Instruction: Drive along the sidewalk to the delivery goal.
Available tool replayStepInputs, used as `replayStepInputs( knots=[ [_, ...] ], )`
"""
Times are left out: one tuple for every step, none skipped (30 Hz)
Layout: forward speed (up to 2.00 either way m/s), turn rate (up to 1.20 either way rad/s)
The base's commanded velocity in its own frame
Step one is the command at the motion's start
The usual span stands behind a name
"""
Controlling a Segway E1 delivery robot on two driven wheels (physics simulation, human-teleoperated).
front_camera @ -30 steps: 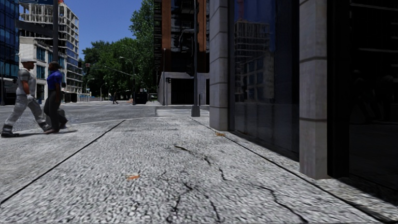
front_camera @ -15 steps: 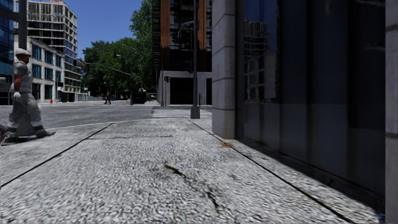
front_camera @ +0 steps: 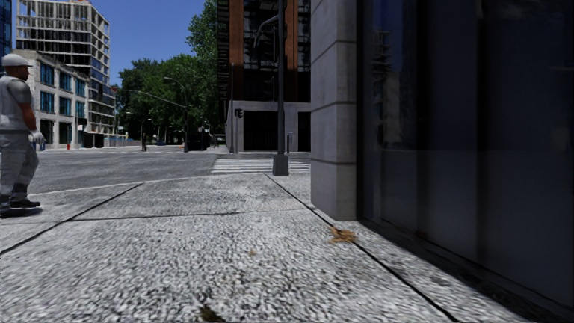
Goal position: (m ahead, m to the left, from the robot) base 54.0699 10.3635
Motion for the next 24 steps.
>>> replayStepInputs(
  knots=[
    [2.0,0.0],
    [2.0,0.0],
    [2.0,0.0],
    [2.0,0.0],
    [2.0,0.0],
    [2.0,0.0],
    [2.0,0.0],
    [2.0,0.0],
    [2.0,0.0],
    [1.91,0.0],
    [1.91,0.0],
    [1.57,0.0],
    [0.0,0.0],
    [0.0,0.0],
    [0.0,0.0],
    [0.0,0.0],
    [0.0,0.0],
    [0.0,0.0],
    [0.0,0.0],
    [0.0,0.0],
    [0.0,0.0],
    [0.0,0.0],
    [0.0,0.0],
    [0.0,0.02]
  ],
)
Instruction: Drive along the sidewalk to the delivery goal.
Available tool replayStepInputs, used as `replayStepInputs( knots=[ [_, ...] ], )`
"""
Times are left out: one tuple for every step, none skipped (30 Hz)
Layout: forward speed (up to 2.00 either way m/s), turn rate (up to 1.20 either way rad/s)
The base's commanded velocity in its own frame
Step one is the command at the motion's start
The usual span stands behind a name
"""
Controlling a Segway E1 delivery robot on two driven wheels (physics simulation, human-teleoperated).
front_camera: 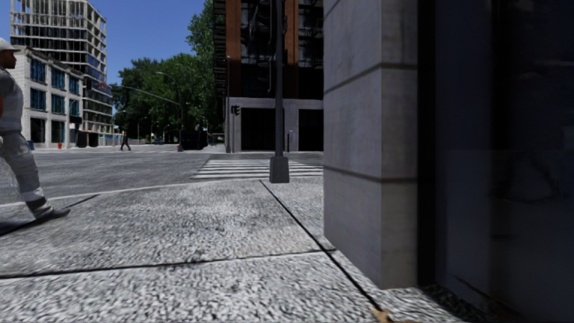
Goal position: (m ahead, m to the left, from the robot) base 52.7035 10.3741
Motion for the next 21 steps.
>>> replayStepInputs(
  knots=[
    [0.26,0.13],
    [0.26,0.13],
    [0.74,0.26],
    [0.87,0.35],
    [0.89,0.4],
    [0.89,0.4],
    [0.84,0.41],
    [0.73,0.41],
    [0.57,0.41],
    [0.57,0.41],
    [0.52,0.41],
    [0.5,0.41],
    [0.49,0.41],
    [0.47,0.41],
    [0.47,0.42],
    [0.47,0.42],
    [0.47,0.42],
    [0.47,0.42],
    [0.47,0.4],
    [0.47,0.4],
    [0.47,0.0]
  ],
)
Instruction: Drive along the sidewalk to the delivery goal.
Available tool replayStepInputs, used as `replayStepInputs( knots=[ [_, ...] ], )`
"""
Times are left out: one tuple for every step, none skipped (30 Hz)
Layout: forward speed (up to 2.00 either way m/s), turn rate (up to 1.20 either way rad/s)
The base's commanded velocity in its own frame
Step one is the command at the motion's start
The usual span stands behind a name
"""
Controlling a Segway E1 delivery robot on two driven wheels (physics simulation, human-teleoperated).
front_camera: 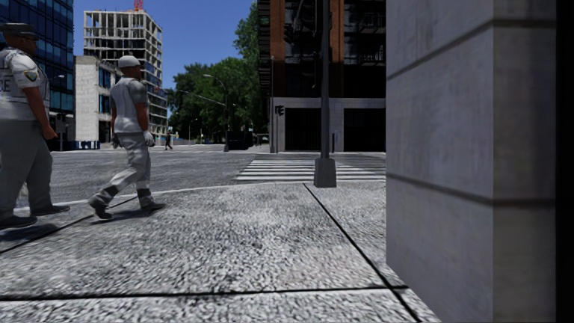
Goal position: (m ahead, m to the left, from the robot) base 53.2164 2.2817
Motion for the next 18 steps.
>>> replayStepInputs(
  knots=[
    [0.34,0.0],
    [0.0,0.0],
    [0.0,0.0],
    [0.0,0.0],
    [0.0,0.0],
    [0.0,0.0],
    [0.0,0.0],
    [0.0,0.0],
    [0.0,0.0],
    [0.0,0.0],
    [0.0,0.0],
    [0.0,0.0],
    [0.0,0.0],
    [0.0,0.0],
    [0.0,0.0],
    [0.0,0.0],
    [0.0,0.0],
    [0.0,0.0]
  ],
)
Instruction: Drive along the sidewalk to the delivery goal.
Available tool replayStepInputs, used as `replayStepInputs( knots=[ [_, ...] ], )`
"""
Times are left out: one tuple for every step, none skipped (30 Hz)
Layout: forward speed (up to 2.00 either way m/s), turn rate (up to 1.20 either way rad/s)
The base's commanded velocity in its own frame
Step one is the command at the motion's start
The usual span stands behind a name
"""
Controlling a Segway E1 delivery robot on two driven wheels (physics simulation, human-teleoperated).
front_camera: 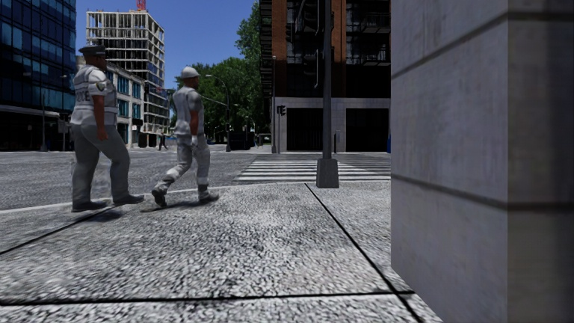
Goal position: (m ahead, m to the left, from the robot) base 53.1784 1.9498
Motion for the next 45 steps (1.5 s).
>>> replayStepInputs(
  knots=[
    [0.0,0.0],
    [0.0,0.0],
    [0.0,0.0],
    [0.0,0.0],
    [0.0,0.0],
    [0.0,0.0],
    [0.0,0.0],
    [0.0,0.0],
    [0.0,0.0],
    [0.0,0.0],
    [0.0,0.0],
    [0.0,0.0],
    [0.0,0.0],
    [0.0,0.0],
    [0.0,0.0],
    [0.0,0.0],
    [0.0,0.0],
    [0.0,0.0],
    [0.0,0.0],
    [0.0,0.0],
    [0.0,0.0],
    [0.0,0.0],
    [0.0,0.0],
    [0.0,0.0],
    [0.0,0.0],
    [0.0,0.0],
    [0.0,0.0],
    [0.0,0.0],
    [0.0,0.0],
    [0.0,0.0],
    [0.0,0.0],
    [0.0,0.0],
    [0.0,0.0],
    [0.0,0.0],
    [0.0,0.0],
    [0.0,0.0],
    [0.0,0.0],
    [0.0,0.0],
    [0.0,0.0],
    [0.0,0.0],
    [0.0,0.0],
    [0.0,0.0],
    [0.0,0.0],
    [0.0,0.0],
    [0.0,0.0]
  ],
)
